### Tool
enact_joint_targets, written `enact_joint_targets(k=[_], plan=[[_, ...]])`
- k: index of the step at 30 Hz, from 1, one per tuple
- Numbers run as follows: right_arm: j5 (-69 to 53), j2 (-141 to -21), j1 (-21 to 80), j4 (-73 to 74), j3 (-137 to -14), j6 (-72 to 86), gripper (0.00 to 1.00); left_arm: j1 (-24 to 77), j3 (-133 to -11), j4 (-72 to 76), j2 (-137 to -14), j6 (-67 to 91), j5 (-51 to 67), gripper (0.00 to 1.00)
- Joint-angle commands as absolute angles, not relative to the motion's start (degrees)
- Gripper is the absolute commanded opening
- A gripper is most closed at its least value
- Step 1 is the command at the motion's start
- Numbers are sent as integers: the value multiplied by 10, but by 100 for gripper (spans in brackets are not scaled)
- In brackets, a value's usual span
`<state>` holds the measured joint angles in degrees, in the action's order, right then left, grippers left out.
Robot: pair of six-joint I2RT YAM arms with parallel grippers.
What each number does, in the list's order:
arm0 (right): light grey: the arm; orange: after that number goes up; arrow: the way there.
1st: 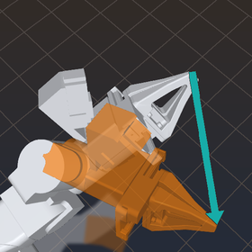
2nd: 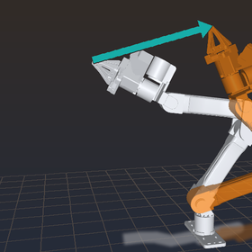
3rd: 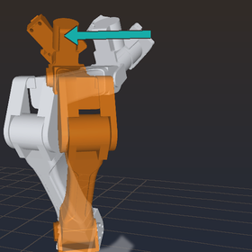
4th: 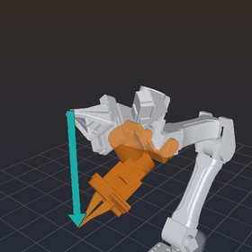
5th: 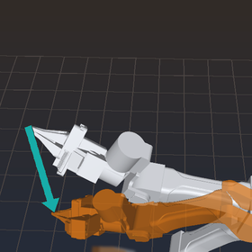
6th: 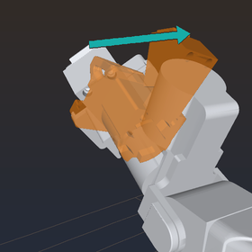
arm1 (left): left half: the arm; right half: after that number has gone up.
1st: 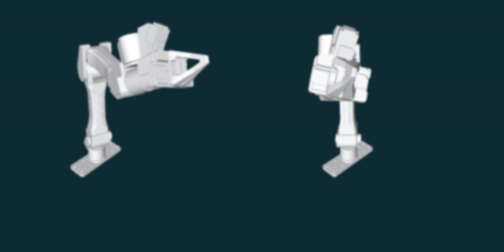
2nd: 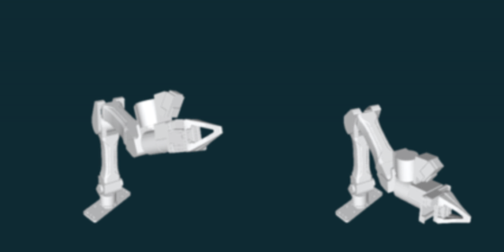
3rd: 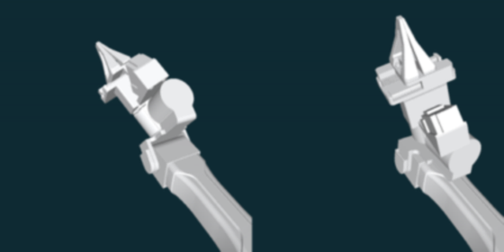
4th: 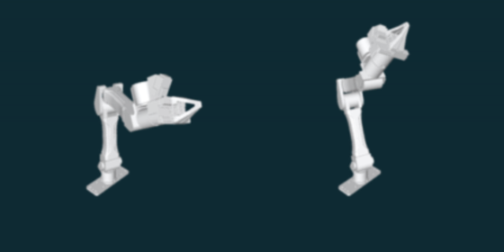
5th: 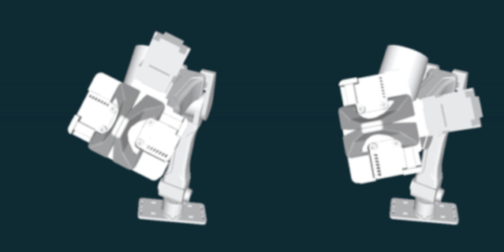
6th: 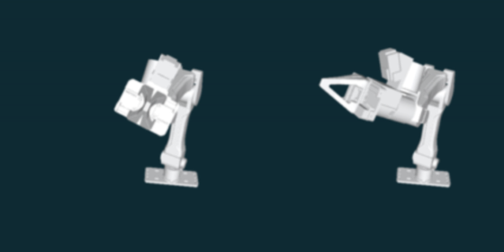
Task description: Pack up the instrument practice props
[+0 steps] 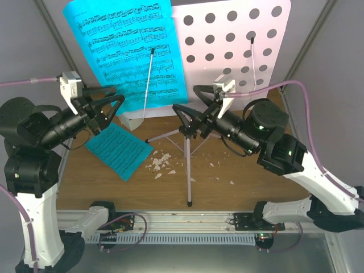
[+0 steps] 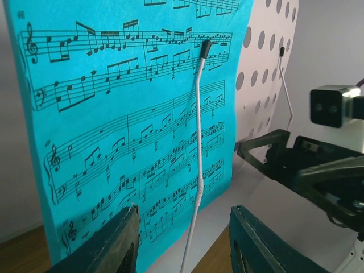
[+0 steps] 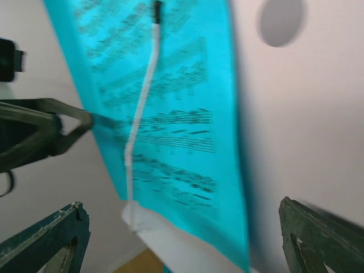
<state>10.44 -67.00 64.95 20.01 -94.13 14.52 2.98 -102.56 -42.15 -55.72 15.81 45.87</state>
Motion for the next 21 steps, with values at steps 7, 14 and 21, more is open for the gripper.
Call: enact_joint_targets(k=[7,14,21], plan=[[-18,-691,543,195,-954,200,87,67,-1068,-433,-597,142,425,45],[-45,-695,533,159,-940,212,78,126,-1090,-457,-624,123,374,45],[-42,-702,530,143,-937,212,68,251,-1095,-457,-649,117,265,45]])
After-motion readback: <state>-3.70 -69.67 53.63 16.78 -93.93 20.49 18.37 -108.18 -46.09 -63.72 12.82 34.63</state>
